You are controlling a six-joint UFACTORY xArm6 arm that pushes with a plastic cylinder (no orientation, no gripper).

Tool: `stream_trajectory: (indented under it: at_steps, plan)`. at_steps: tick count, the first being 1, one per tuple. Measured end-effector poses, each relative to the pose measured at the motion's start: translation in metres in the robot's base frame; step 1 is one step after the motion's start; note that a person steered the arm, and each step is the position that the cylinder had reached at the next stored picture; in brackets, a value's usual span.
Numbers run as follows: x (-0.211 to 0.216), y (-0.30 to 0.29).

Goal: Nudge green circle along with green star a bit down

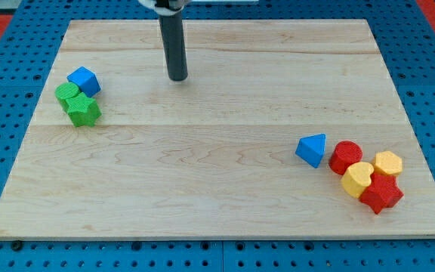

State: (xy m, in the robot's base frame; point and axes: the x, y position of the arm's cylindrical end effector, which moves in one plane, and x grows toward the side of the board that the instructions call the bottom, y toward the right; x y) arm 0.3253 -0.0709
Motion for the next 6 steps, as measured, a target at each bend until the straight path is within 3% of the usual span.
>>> stream_trajectory:
  at_steps: [1,3,4,6]
  plan:
    - [-0.018,-0.066]
    - [-0.001,-0.190]
    - [0.040,-0.198]
    - [0.057,-0.128]
